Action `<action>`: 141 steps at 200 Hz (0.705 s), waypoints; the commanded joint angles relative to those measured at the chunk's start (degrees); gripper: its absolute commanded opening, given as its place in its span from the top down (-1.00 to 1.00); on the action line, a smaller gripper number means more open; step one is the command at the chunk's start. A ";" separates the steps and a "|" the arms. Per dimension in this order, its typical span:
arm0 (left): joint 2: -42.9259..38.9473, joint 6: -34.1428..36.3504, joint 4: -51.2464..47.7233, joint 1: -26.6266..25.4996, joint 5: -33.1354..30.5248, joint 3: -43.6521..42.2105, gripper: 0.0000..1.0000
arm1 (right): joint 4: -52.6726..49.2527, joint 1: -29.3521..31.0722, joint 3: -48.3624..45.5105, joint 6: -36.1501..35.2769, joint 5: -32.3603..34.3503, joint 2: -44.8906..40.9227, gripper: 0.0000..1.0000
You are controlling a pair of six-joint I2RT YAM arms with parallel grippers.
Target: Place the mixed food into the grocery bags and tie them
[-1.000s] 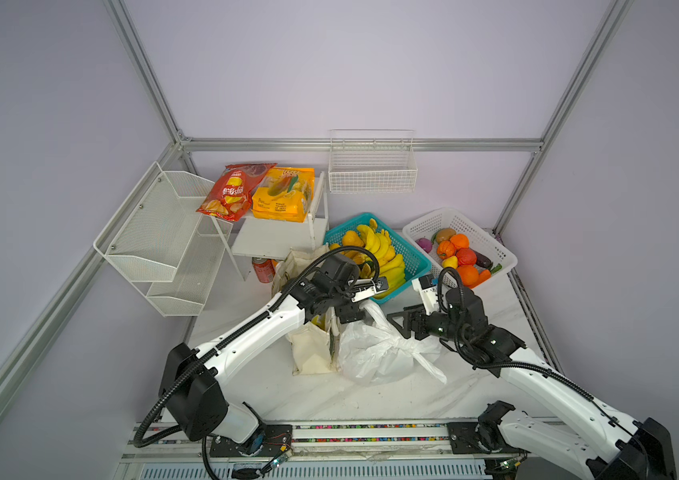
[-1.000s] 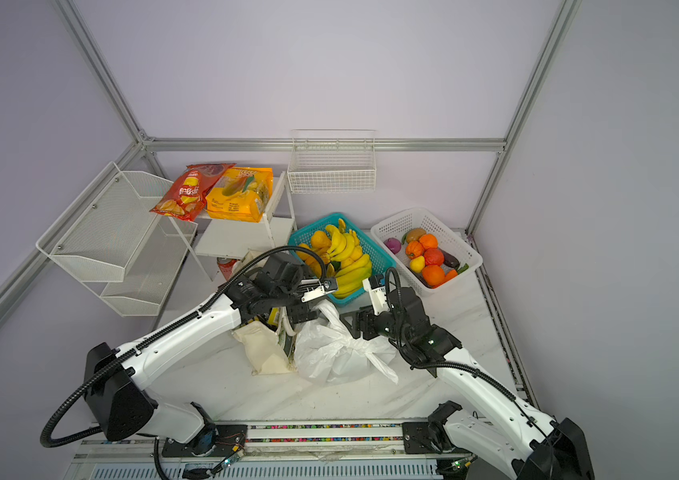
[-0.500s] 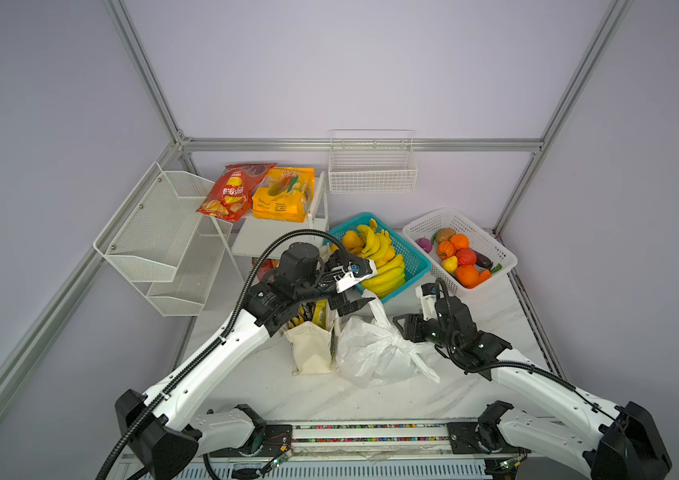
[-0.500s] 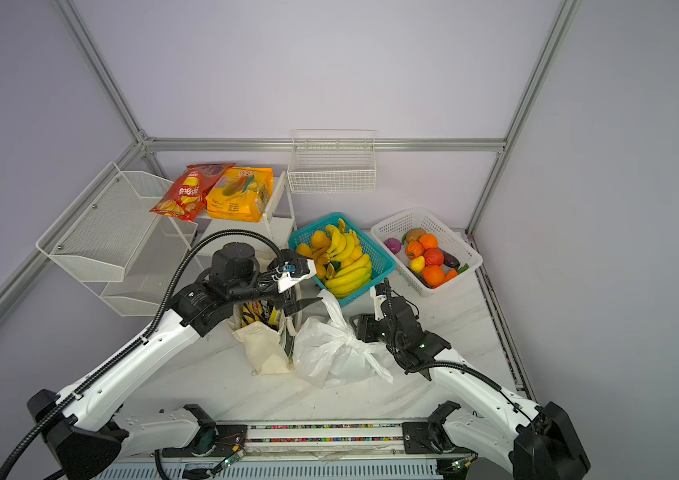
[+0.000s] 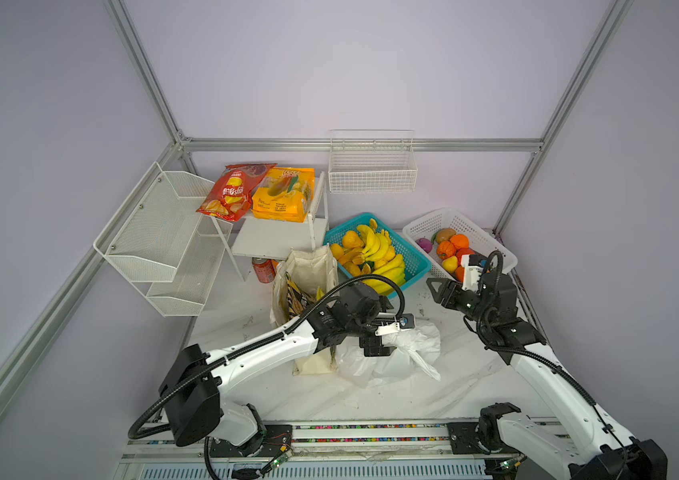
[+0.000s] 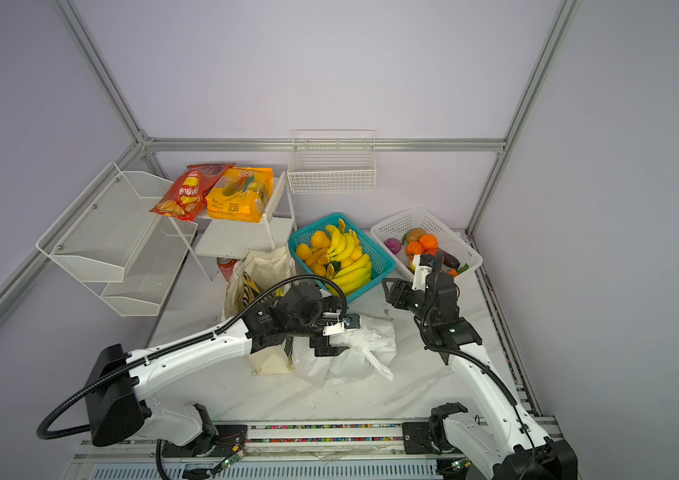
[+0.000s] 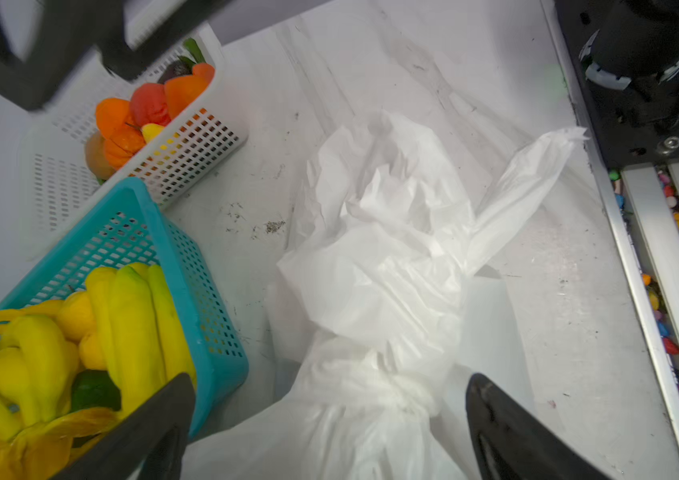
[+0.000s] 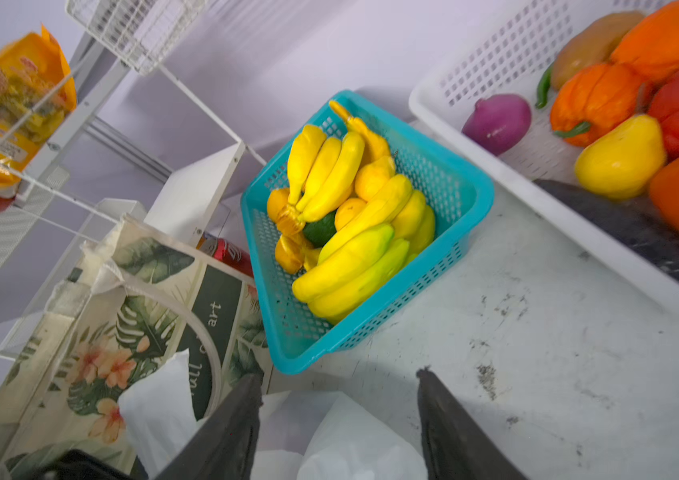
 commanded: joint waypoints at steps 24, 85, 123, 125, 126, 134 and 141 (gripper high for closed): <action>8.57 0.72 -5.98 -0.36 1.38 6.51 -0.85 | -0.78 -3.20 1.40 -2.46 -1.46 -1.17 -0.24; 3.02 -15.13 -0.47 -0.25 4.82 10.87 0.69 | -3.18 -3.42 4.76 -4.61 6.81 -3.50 -0.24; -9.83 -30.34 7.43 1.26 -3.72 11.36 1.00 | -4.26 -3.64 10.91 -4.83 19.52 -8.22 -0.26; -10.36 -31.11 7.58 1.36 -4.28 11.43 1.00 | -4.24 -3.64 11.24 -4.78 19.99 -8.43 -0.26; -10.63 -31.60 7.64 1.39 -4.71 11.62 1.00 | -4.22 -3.64 11.43 -4.81 20.25 -8.52 -0.26; -12.51 -35.42 7.68 2.06 -7.78 12.98 1.00 | -4.17 -3.64 12.78 -4.81 21.80 -9.33 -0.26; -13.94 -37.96 7.24 2.75 -9.46 14.34 1.00 | -4.00 -3.65 13.62 -4.79 22.36 -9.88 -0.26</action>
